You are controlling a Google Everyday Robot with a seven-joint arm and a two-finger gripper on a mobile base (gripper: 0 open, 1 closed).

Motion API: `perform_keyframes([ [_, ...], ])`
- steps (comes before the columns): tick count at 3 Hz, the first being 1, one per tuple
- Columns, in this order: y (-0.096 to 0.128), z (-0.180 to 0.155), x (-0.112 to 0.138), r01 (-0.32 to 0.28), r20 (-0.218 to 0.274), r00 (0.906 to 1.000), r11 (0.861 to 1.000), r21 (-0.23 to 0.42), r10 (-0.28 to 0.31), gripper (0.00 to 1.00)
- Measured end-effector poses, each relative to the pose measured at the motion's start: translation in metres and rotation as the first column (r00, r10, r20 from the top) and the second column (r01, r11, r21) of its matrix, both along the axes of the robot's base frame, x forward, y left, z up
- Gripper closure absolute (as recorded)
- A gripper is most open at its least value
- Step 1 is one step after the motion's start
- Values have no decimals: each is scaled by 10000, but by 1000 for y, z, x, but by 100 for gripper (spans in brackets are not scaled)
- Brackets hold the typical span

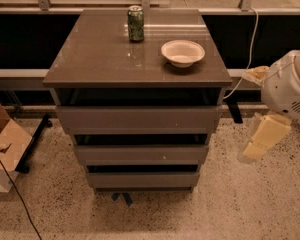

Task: Open middle drawer

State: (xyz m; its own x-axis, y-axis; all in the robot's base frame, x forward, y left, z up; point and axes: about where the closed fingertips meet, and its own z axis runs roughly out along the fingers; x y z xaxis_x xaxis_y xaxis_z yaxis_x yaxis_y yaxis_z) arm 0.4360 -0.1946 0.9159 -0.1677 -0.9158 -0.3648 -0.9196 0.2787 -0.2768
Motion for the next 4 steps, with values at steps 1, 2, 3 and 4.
perform_keyframes([
  [1,6,-31,5,-358,69,9993,9984,428,355,0],
  [2,6,-31,5,-358,69,9993,9984,428,355,0],
  [3,16,-42,10,-418,0,9991,9986,326,418,0],
  [4,30,-68,16,-893,-249,9956,9956,289,900,0],
])
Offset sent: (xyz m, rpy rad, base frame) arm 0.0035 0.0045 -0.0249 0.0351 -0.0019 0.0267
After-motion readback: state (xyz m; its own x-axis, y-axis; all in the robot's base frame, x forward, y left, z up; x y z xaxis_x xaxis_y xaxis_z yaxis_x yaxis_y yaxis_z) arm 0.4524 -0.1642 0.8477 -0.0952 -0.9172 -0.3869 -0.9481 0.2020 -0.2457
